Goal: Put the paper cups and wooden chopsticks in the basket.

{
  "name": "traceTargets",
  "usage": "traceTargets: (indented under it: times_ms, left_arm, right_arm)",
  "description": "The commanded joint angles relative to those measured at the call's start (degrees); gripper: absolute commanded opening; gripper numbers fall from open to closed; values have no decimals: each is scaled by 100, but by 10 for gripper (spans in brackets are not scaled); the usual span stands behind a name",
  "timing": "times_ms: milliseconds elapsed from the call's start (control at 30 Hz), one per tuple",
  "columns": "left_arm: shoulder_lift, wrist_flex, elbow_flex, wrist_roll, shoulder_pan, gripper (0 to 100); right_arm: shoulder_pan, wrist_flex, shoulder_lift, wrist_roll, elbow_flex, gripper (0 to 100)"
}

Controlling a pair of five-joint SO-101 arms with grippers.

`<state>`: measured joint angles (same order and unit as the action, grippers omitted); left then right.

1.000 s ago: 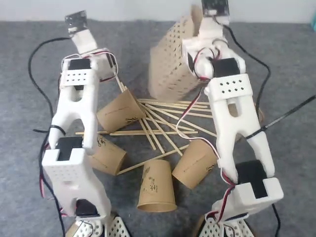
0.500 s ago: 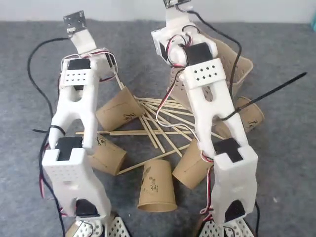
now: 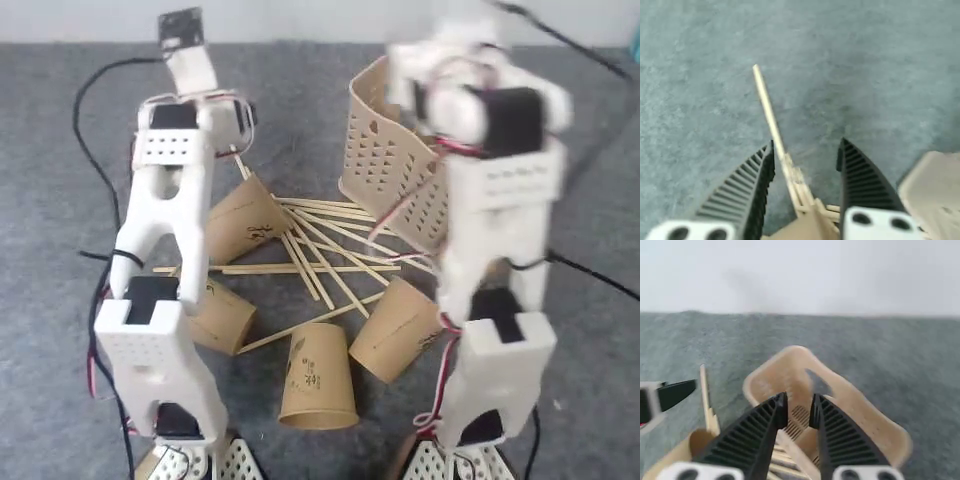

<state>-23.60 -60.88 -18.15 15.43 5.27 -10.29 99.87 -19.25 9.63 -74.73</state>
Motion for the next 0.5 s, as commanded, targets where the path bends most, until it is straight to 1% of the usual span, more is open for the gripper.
traceTargets:
  times_ms: [0, 67, 133, 233, 333, 467]
  left_arm:
    - [62, -905, -1666, -378, -308, 214]
    - [53, -1275, -2273, -563, -527, 214]
    - [0, -1582, -2791, -686, -818, 214]
    - [-202, -2031, -3653, -958, -1160, 214]
    - [-554, -2374, -4576, -1143, -1319, 214]
    - [-1002, -2505, -5657, -1160, -1433, 214]
  right_arm:
    - [901, 330, 532, 413, -246, 84]
    - [1323, 330, 699, 695, 123, 84]
    - [1543, 330, 936, 818, 686, 84]
    - [1631, 330, 1420, 835, 1732, 84]
    - [1692, 330, 2062, 993, 2673, 84]
    - [1868, 303, 2844, 1257, 3851, 91]
